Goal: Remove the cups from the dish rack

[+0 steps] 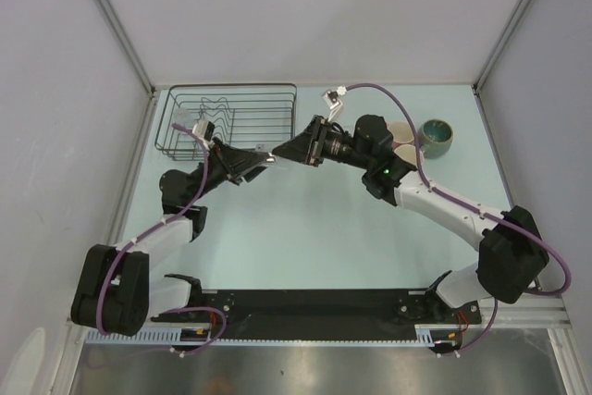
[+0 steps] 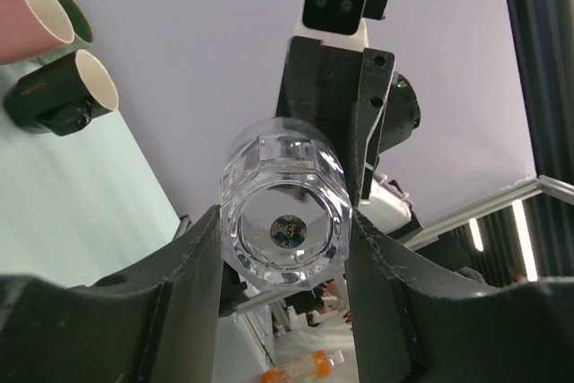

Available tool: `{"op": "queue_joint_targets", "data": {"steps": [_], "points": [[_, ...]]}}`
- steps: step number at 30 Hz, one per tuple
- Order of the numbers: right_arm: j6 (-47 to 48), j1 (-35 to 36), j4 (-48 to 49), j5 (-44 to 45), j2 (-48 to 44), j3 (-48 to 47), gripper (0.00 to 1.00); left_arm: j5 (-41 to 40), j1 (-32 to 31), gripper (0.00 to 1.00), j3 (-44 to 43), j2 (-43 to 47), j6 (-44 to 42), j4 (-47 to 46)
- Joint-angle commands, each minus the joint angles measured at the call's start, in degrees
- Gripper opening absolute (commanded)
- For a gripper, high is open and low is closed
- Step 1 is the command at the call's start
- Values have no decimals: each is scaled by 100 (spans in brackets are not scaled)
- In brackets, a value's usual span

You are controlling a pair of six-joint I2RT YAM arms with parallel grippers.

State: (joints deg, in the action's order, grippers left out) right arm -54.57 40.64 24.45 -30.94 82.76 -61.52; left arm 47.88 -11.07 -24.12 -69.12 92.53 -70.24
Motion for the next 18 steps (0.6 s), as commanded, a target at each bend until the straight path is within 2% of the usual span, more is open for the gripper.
{"op": "queue_joint_targets", "data": {"steps": [1,2,3,6,8,9,11,12,13,14,15,16,17,18], "points": [[-1,14,350,79,73,-273,17,46,-176,0,-111,118,-95,-342],[-1,14,342,88,65,-273,3,46,-176,0,-93,136,-95,-342],[16,14,324,105,39,-264,0,38,-176,0,-93,145,-104,-342],[77,5,236,114,-32,-256,0,37,-168,0,-84,136,-165,-298],[157,5,87,176,-84,-238,0,46,-176,6,-137,162,-261,-79],[183,-4,-18,185,-111,-229,0,64,-176,27,-163,180,-445,9],[358,-30,-281,333,-268,-247,0,90,-159,57,-382,319,-761,753],[489,-91,-483,465,-356,-273,0,90,-150,74,-505,390,-1328,1236],[630,-126,-1007,623,-592,-299,0,38,-89,80,-837,495,-1708,2528],[962,-179,-1290,955,-725,-387,0,-102,-53,88,-1031,696,-2130,3289],[1122,-310,-1850,1149,-831,-448,0,-521,-18,100,-1225,803,-2900,4011],[1254,-381,-2143,1317,-1032,-519,0,-830,34,100,-1583,891,-3221,5210],[1577,-469,-2398,1623,-1086,-728,0,-1076,52,100,-1752,944,-3494,5692],[1728,-583,-3053,1783,-1130,-869,0,-1444,87,100,-1885,971,-3905,6314]]}}
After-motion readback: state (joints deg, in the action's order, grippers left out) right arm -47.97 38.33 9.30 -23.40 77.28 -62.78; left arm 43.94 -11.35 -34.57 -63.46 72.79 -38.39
